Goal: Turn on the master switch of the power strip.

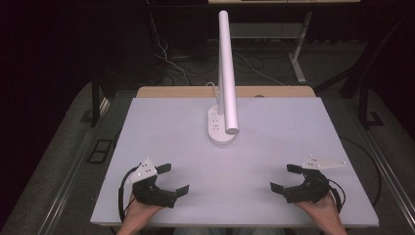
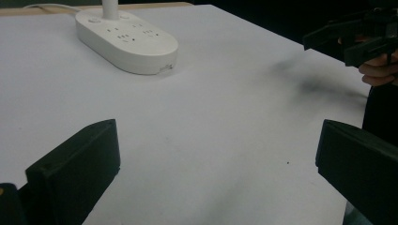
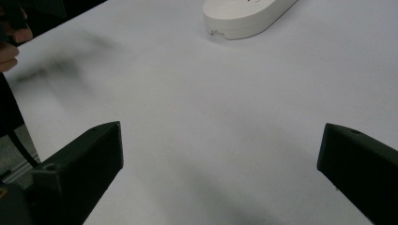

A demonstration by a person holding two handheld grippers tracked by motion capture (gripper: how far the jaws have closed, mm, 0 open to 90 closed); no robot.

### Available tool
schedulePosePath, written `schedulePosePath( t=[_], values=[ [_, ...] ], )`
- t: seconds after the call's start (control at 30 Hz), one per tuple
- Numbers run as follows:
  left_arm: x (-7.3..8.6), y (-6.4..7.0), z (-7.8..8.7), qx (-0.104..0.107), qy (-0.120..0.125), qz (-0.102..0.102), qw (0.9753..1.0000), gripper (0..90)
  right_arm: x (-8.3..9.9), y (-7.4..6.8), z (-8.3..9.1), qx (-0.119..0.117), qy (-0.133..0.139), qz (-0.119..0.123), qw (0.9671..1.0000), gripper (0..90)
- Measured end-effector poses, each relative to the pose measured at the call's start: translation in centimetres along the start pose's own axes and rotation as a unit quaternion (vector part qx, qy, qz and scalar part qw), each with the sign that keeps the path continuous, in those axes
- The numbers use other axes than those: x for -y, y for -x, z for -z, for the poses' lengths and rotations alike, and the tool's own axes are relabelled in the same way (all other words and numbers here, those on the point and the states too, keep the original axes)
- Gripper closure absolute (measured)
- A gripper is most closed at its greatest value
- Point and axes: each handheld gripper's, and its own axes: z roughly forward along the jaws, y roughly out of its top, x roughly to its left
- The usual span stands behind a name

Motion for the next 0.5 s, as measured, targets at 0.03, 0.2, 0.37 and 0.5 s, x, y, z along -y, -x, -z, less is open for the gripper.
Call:
schedulePosePath(
  t=[0.03,0.2,0.37,0.5],
  values=[
    [0.0,0.02,0.02,-0.001,0.0,-0.001,1.0,0.0,0.03,-0.06,-0.1,0.0,-0.003,0.003,1.0,0.1],
    [0.08,0.11,0.13,-0.005,-0.003,-0.003,1.0,0.0,0.05,-0.45,-0.47,0.003,-0.009,0.015,0.9998,0.1],
    [0.04,0.15,0.07,-0.006,-0.006,-0.006,0.9999,0.0,0.1,-0.58,-0.51,0.003,-0.012,0.015,0.9998,0.1],
    [-0.01,0.21,0.05,-0.004,-0.007,-0.008,0.9999,0.0,0.19,-0.52,-0.34,0.005,-0.012,0.012,0.9998,0.1]
  ],
)
